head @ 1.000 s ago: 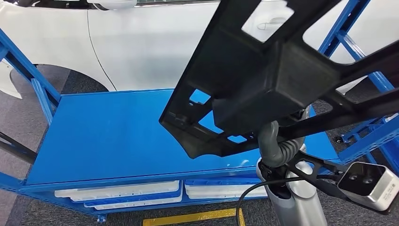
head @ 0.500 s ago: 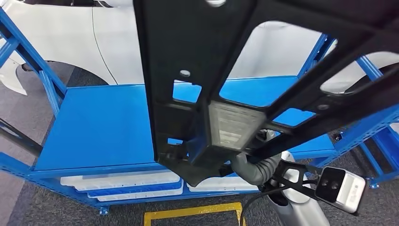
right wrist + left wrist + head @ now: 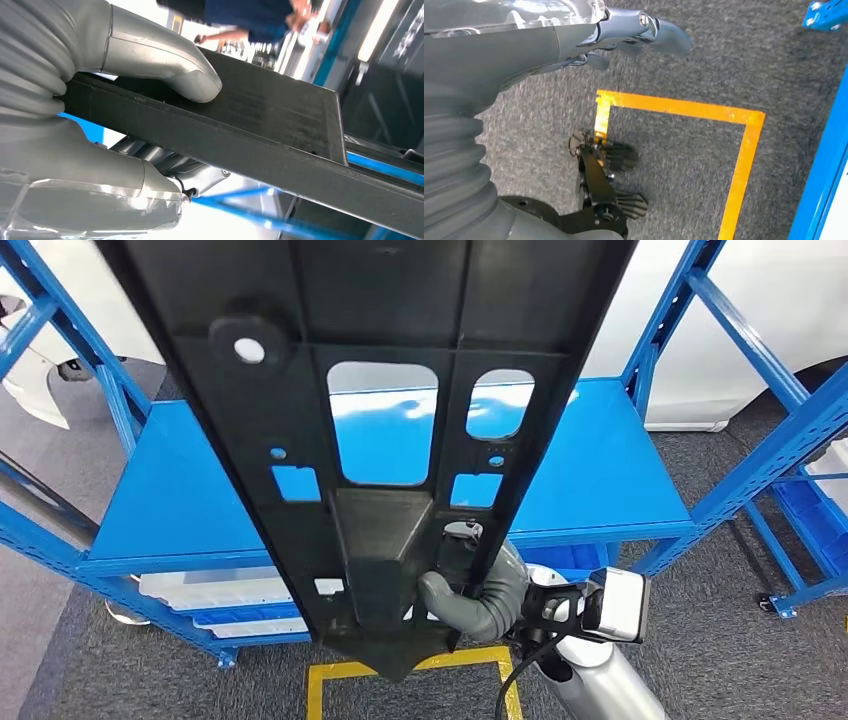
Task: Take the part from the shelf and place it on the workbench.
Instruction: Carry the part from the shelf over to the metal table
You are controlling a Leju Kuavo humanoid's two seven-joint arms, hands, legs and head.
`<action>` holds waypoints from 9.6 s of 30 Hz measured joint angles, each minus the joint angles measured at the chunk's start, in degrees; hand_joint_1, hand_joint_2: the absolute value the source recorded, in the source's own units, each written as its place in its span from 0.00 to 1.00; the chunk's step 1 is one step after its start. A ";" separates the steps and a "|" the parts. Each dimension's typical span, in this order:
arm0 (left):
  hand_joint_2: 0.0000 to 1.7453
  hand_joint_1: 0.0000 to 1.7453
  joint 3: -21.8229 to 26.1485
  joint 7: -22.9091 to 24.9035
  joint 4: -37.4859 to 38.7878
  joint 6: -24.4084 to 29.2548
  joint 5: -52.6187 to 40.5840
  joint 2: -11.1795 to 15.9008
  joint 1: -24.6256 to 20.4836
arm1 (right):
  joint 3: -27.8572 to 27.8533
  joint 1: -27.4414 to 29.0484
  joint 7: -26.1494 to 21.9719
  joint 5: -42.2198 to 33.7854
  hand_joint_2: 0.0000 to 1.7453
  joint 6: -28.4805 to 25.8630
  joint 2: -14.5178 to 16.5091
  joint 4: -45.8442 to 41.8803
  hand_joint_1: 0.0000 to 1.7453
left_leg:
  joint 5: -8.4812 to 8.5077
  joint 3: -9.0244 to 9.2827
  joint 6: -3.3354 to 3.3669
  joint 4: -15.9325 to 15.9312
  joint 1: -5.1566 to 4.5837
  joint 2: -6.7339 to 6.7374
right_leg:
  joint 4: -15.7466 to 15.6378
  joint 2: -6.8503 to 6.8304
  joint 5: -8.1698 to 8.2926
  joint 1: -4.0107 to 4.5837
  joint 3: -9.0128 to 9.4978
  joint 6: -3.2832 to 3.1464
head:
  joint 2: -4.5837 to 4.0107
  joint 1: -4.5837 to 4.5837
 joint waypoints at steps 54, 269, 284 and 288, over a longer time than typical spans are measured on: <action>1.00 0.00 2.56 4.31 0.00 0.95 -3.49 -1.92 0.80 | -9.82 10.06 -9.63 4.86 1.00 10.36 -1.77 -2.76 1.00 | -2.52 -12.80 -1.66 16.67 0.69 0.91 | -1.26 1.73 -5.41 -0.51 6.73 -1.37 | 0.00 -0.13; 1.00 0.00 10.81 12.10 -0.17 1.63 -12.72 1.05 1.14 | -6.27 2.90 -5.94 1.80 1.00 2.56 -1.51 4.23 1.00 | -2.79 -9.90 -1.48 14.37 0.37 0.79 | -1.41 3.59 -2.63 -0.57 3.48 -1.09 | 0.01 -0.79; 1.00 0.00 11.00 10.97 -0.17 1.73 -12.20 0.83 0.95 | -6.46 1.36 -6.09 0.68 1.00 3.19 -1.90 6.86 1.00 | 2.53 -3.57 1.46 0.09 0.38 3.40 | 14.39 0.48 -8.57 -0.81 -4.69 1.89 | 0.00 0.33; 1.00 0.00 11.02 10.77 -0.17 1.72 -12.05 0.65 0.77 | -6.39 0.30 -6.17 0.53 1.00 3.27 -1.92 7.57 1.00 | 2.06 -3.02 0.84 0.08 -0.04 5.45 | 0.33 -3.43 -3.46 0.32 2.48 0.18 | -0.01 0.21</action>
